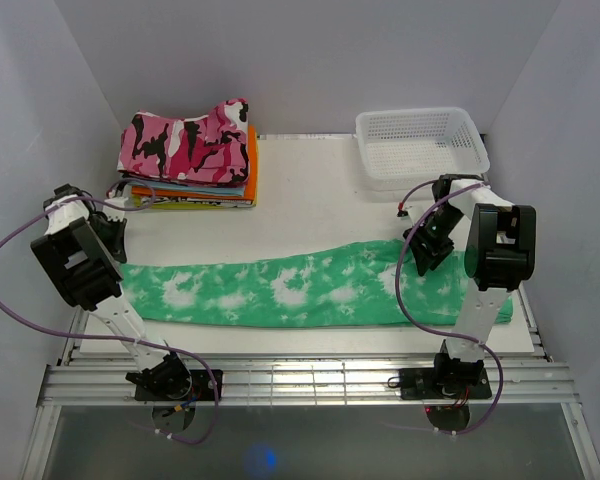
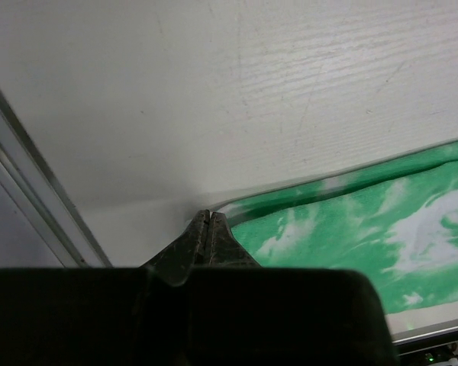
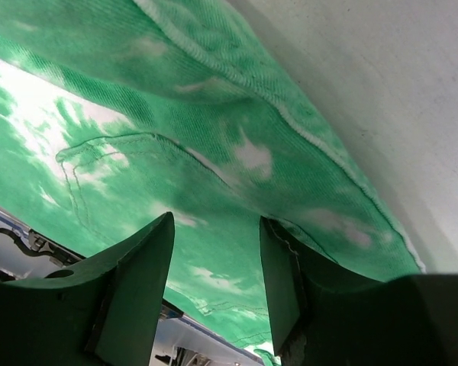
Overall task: Fold and stack the trousers
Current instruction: Fold the trousers
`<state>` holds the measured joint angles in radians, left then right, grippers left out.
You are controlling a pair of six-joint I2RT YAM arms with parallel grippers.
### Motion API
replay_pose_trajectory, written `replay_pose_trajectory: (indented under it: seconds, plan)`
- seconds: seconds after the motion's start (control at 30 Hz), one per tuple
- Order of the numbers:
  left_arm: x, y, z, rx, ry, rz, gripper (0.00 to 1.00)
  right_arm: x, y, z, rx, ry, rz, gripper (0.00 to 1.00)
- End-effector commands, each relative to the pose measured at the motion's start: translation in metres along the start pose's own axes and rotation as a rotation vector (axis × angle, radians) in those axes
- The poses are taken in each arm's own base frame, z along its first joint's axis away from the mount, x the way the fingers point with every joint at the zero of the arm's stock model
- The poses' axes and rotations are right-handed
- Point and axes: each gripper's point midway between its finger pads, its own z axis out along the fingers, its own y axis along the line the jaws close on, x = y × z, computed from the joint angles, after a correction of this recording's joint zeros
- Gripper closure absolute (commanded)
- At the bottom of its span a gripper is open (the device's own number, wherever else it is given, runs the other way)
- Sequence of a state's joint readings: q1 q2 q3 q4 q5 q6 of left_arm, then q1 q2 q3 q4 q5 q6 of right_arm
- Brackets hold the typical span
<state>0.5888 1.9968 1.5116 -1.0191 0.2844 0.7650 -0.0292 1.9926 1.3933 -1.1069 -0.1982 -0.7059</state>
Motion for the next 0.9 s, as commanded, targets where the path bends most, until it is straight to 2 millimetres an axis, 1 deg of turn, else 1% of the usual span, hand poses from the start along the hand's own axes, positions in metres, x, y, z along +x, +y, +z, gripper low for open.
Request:
replay_pose_trajectory:
  seconds: [0.0,0.03,0.23,0.3,0.4,0.43,0.47,0.5,0.53,0.57,0.6,0.63,0.67,0.7,0.73,0.77,0.8,0.83,0.87]
  plan:
    - [-0.010,0.015,-0.021,-0.102,-0.055,0.013,1.00,-0.002,-0.011,0.004,0.060,-0.015,-0.015,0.45]
    - [-0.007,0.019,-0.021,-0.115,-0.047,0.007,1.00,-0.001,-0.011,0.005,0.061,-0.012,-0.017,0.45]
    - [0.001,0.021,-0.010,-0.108,-0.016,-0.015,1.00,0.000,-0.011,0.005,0.069,-0.017,-0.011,0.46]
    - [0.005,0.025,-0.007,-0.130,-0.002,-0.020,1.00,-0.002,-0.012,0.003,0.080,-0.025,-0.013,0.46]
    - [0.008,0.031,-0.007,-0.162,0.004,-0.020,1.00,-0.004,-0.012,0.000,0.086,-0.036,-0.014,0.46]
    - [0.006,0.031,-0.008,-0.160,0.001,-0.022,0.96,-0.007,-0.010,-0.001,0.077,-0.049,-0.014,0.46]
    - [0.005,0.027,-0.011,-0.144,0.000,-0.027,0.82,-0.009,-0.009,-0.003,0.071,-0.062,-0.017,0.46]
    - [-0.001,0.022,-0.013,-0.110,-0.028,-0.026,0.73,-0.013,-0.007,-0.007,0.073,-0.083,-0.022,0.46]
    - [-0.014,0.022,-0.023,-0.105,-0.066,-0.021,0.67,-0.019,-0.003,-0.009,0.050,-0.114,-0.033,0.45]
    - [-0.024,0.019,-0.033,-0.098,-0.102,-0.023,0.60,-0.023,0.001,-0.012,0.039,-0.138,-0.044,0.42]
    - [-0.034,0.008,-0.041,-0.046,-0.152,-0.024,0.46,-0.028,0.004,-0.019,0.039,-0.169,-0.056,0.40]
    - [-0.051,0.003,-0.055,-0.035,-0.206,-0.008,0.44,-0.033,0.010,-0.022,0.015,-0.203,-0.067,0.37]
    - [-0.061,-0.007,-0.069,-0.020,-0.246,0.011,0.43,-0.036,0.013,-0.025,0.007,-0.224,-0.084,0.31]
    - [-0.069,-0.026,-0.072,0.028,-0.267,0.040,0.42,-0.040,0.019,-0.031,-0.008,-0.257,-0.099,0.28]
    - [-0.076,-0.036,-0.079,0.032,-0.286,0.065,0.41,-0.042,0.022,-0.034,-0.016,-0.272,-0.108,0.25]
    - [-0.075,-0.053,-0.083,0.038,-0.291,0.097,0.41,-0.044,0.025,-0.037,-0.022,-0.287,-0.124,0.20]
    - [-0.076,-0.067,-0.081,0.048,-0.288,0.123,0.41,-0.045,0.028,-0.043,-0.019,-0.308,-0.138,0.19]
    - [-0.080,-0.090,-0.074,0.056,-0.266,0.179,0.41,-0.045,0.033,-0.044,-0.030,-0.322,-0.146,0.18]
    - [-0.066,-0.109,-0.058,0.083,-0.217,0.189,0.41,-0.044,0.034,-0.046,-0.026,-0.331,-0.150,0.16]
